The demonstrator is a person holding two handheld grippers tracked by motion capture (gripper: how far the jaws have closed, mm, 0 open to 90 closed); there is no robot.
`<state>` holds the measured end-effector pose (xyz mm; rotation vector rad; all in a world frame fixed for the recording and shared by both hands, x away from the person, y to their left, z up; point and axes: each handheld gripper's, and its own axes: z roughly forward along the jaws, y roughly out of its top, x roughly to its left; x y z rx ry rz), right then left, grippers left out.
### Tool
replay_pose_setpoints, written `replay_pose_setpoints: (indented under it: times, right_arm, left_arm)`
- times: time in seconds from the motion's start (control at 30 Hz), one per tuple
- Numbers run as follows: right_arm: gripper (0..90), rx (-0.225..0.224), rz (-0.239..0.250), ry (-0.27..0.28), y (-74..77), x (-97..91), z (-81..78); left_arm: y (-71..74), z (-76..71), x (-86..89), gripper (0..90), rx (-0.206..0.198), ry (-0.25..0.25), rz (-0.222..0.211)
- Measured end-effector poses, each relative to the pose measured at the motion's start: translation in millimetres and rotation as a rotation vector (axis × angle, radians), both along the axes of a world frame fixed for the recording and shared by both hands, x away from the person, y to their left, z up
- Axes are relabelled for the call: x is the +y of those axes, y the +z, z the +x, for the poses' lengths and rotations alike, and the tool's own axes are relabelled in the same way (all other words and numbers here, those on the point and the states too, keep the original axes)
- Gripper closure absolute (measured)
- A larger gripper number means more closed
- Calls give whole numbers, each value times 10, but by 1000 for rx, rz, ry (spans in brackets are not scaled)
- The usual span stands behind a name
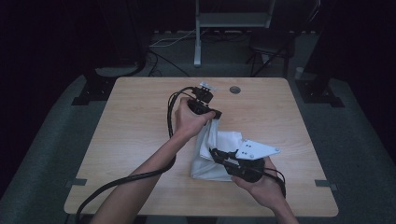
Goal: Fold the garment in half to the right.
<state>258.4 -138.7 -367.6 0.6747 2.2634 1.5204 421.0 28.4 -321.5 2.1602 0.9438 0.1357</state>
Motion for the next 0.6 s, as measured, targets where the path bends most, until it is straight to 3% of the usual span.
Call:
replay_pose_setpoints:
  times: [0.6]
  right_arm:
    - [814, 16, -8, -14, -59, -105, -35]
  left_arm:
    - [-92, -3, -99, 855, 16, 2, -7]
